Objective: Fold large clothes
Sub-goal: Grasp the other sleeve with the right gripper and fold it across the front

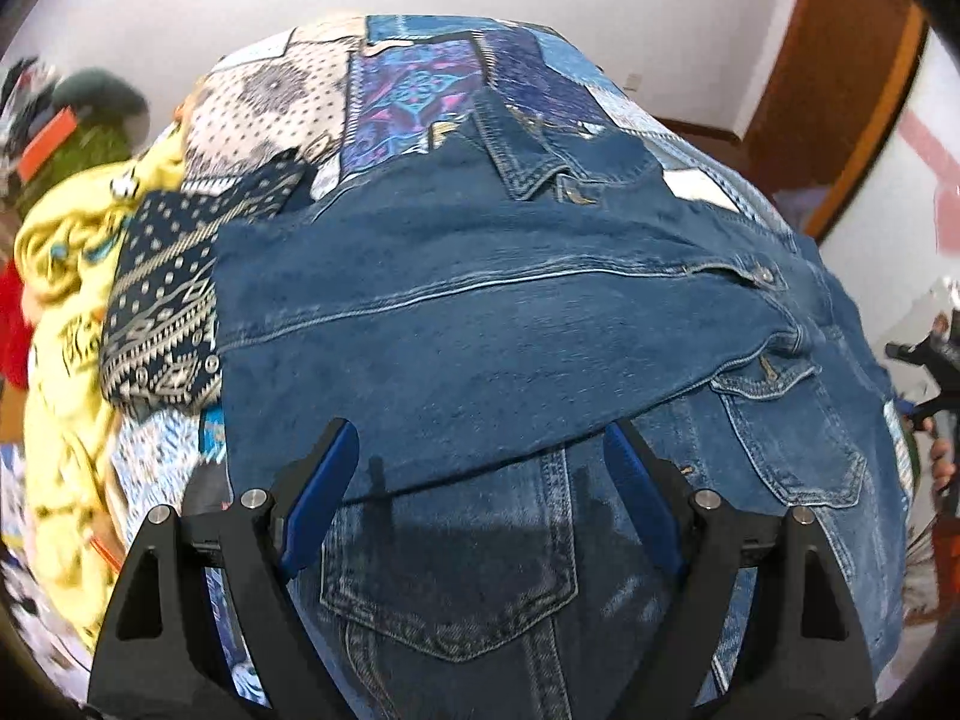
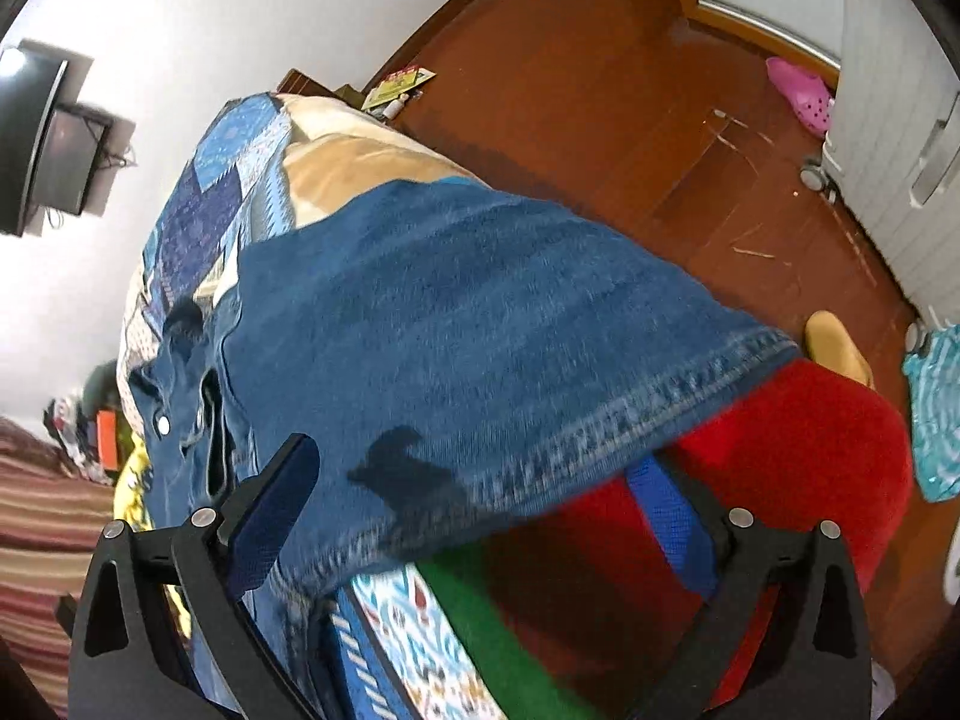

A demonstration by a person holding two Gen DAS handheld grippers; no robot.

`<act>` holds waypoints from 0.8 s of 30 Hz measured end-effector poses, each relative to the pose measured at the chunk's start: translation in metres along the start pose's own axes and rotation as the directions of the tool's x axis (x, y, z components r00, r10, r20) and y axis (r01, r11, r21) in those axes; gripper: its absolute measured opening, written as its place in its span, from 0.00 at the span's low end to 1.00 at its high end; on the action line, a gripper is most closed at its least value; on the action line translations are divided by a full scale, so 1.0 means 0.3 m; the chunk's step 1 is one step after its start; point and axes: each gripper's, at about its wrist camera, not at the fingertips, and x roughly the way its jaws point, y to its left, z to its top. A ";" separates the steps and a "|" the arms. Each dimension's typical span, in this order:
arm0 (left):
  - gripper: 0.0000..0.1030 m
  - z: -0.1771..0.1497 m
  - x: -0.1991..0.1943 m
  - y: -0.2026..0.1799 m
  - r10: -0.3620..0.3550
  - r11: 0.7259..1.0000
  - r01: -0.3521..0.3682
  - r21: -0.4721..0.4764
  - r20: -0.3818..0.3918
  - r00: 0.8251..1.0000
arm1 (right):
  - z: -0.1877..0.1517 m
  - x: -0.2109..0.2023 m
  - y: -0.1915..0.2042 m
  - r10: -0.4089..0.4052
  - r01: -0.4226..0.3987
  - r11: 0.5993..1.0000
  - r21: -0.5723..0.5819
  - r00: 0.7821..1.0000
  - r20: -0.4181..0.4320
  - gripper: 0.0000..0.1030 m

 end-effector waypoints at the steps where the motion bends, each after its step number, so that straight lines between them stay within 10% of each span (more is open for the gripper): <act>1: 0.81 -0.004 -0.005 0.004 -0.008 1.000 0.008 -0.016 0.002 1.000 | 0.011 0.012 -0.006 -0.018 0.018 1.000 0.018 1.000 0.007 0.84; 10: 0.81 -0.065 -0.027 0.035 -0.022 0.997 0.023 -0.078 0.007 1.000 | 0.029 -0.026 -0.003 -0.173 0.166 0.985 0.056 0.973 0.151 0.15; 24: 0.81 -0.110 -0.126 0.064 -0.020 0.998 0.024 -0.060 0.074 0.997 | 0.035 -0.279 0.416 -0.050 0.156 0.944 -0.290 0.939 0.341 0.06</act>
